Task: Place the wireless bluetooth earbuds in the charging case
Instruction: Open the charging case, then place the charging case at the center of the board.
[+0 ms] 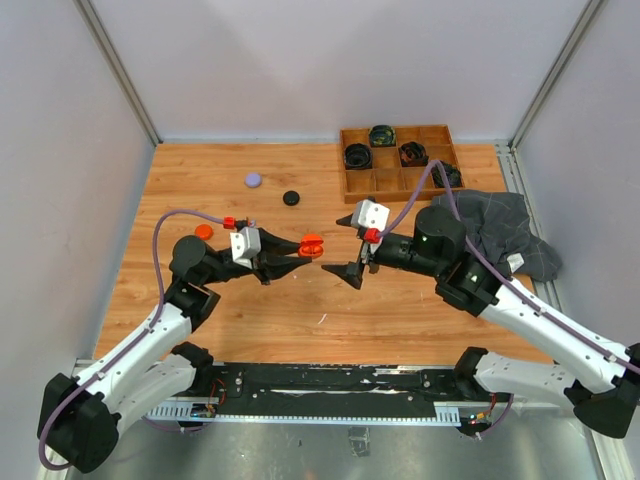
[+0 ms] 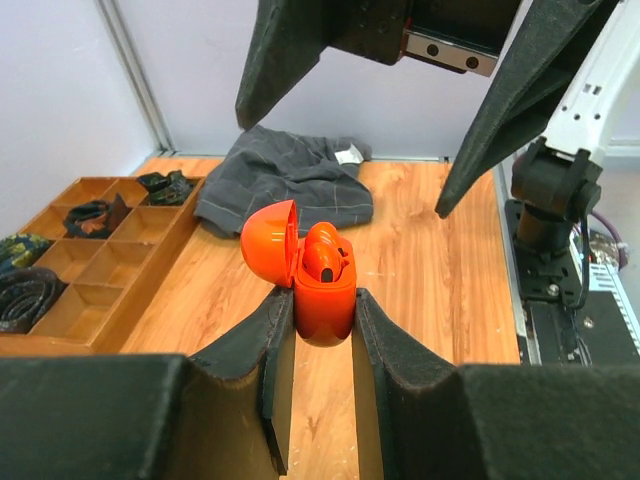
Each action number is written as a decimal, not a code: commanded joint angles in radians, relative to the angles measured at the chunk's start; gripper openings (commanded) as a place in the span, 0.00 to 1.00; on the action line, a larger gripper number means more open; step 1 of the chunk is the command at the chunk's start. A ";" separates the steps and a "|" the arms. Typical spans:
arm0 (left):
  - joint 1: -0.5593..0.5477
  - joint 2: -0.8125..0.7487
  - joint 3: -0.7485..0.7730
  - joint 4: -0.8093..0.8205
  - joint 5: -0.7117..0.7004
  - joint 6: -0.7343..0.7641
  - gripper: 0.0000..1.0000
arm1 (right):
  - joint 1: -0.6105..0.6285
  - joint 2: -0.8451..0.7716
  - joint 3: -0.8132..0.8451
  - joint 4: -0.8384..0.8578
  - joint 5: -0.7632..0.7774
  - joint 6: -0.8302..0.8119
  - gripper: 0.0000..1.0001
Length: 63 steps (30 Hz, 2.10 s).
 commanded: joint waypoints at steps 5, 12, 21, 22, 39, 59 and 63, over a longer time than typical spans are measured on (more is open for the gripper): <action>0.003 0.018 0.059 -0.041 0.124 0.107 0.00 | -0.017 0.091 0.078 -0.049 -0.212 -0.032 0.94; 0.005 0.010 0.059 -0.082 0.072 0.138 0.00 | -0.016 0.162 0.112 -0.064 -0.306 -0.023 0.94; 0.027 0.092 0.149 -0.245 -0.083 0.111 0.00 | -0.016 0.152 0.086 -0.087 -0.284 -0.027 0.94; 0.031 0.096 0.152 -0.251 -0.091 0.105 0.00 | -0.017 0.150 0.084 -0.092 -0.277 -0.029 0.94; 0.040 0.240 0.205 -0.398 -0.289 -0.189 0.05 | -0.018 0.035 -0.106 -0.042 0.547 0.124 0.94; -0.166 0.789 0.363 -0.310 -0.439 -0.626 0.00 | -0.020 -0.204 -0.409 0.098 0.798 0.221 0.94; -0.224 0.909 0.430 -0.271 -0.449 -0.682 0.05 | -0.021 -0.217 -0.422 0.101 0.801 0.215 0.94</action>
